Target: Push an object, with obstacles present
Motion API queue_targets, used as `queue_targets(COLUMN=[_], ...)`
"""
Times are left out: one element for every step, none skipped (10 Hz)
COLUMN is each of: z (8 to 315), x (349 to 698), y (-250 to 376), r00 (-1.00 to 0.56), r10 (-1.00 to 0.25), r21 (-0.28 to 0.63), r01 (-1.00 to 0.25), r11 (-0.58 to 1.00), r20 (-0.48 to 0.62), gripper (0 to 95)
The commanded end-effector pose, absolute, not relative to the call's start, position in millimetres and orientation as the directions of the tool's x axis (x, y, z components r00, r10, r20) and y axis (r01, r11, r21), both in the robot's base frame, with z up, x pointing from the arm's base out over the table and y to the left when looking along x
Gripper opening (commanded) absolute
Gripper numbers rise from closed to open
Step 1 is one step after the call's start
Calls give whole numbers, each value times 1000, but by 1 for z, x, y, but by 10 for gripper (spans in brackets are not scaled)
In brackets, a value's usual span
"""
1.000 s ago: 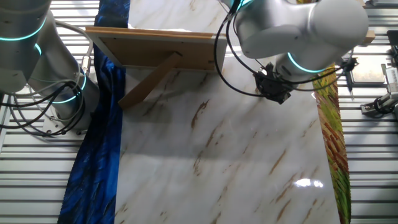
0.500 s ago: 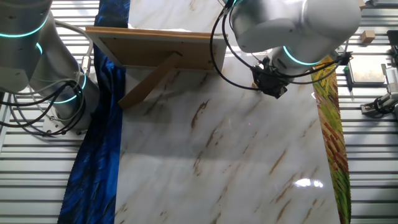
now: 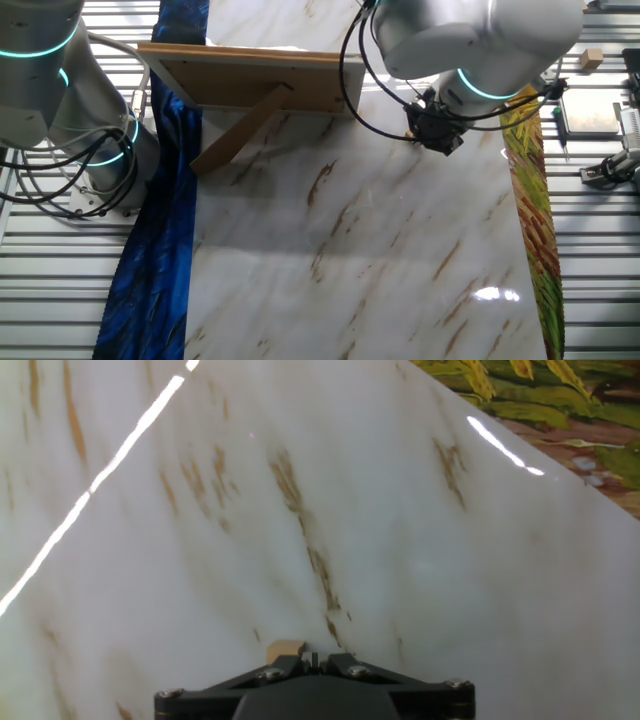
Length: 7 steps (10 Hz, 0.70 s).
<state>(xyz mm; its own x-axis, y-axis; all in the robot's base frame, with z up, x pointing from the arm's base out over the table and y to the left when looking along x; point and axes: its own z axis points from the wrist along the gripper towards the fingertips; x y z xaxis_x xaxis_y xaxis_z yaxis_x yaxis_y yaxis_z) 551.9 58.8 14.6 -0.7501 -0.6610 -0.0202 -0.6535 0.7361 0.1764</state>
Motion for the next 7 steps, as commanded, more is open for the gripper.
queue_targets(z=[15, 15, 15, 15, 15, 15, 15], x=[552, 552, 552, 552, 552, 552, 552], y=[56, 56, 56, 56, 56, 56, 56], r00=[-740, -713, -689, -674, -638, -623, -613], r10=[-673, -700, -723, -737, -768, -780, -788], r21=[176, 179, 180, 181, 180, 180, 179], r01=[-666, -695, -718, -732, -763, -775, -783], r11=[725, 697, 672, 657, 620, 605, 596], r20=[-25, -41, -49, -52, -59, -60, -59], gripper=[0, 0, 0, 0, 0, 0, 0])
